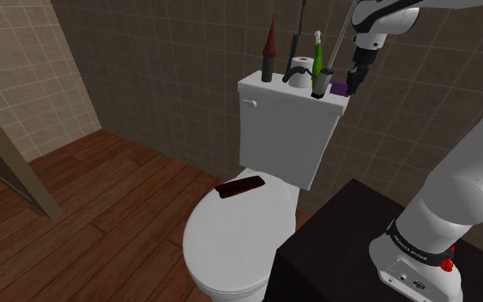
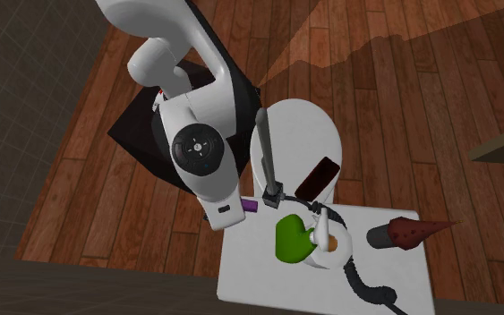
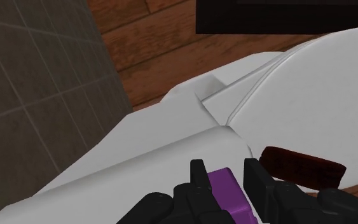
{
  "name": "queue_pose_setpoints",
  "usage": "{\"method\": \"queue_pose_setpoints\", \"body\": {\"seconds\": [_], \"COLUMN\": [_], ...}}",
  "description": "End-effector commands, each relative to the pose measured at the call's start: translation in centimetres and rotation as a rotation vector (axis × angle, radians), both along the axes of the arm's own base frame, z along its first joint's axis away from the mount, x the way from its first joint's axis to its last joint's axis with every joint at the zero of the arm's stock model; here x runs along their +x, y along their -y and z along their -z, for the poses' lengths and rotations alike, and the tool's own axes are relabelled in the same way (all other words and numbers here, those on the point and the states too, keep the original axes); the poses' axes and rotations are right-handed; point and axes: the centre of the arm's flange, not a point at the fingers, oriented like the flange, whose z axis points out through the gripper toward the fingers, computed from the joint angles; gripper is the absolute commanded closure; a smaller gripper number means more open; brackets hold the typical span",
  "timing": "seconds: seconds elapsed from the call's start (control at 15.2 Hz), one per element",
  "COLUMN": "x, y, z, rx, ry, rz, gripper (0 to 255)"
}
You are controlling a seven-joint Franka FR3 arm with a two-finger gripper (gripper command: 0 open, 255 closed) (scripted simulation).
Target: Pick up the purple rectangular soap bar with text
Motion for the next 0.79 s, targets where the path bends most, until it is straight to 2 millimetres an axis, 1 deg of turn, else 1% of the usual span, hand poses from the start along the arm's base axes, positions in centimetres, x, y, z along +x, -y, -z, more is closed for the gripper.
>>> {"method": "queue_pose_setpoints", "body": {"seconds": [0.0, 0.59, 0.73], "x": [0.1, 0.1, 0.1], "y": [0.0, 0.0, 0.0], "z": [-1.1, -5.9, -5.9], "rx": [0.000, 0.000, 0.000], "ry": [0.000, 0.000, 0.000], "rz": [0.000, 0.000, 0.000], "gripper": [255, 255, 255]}}
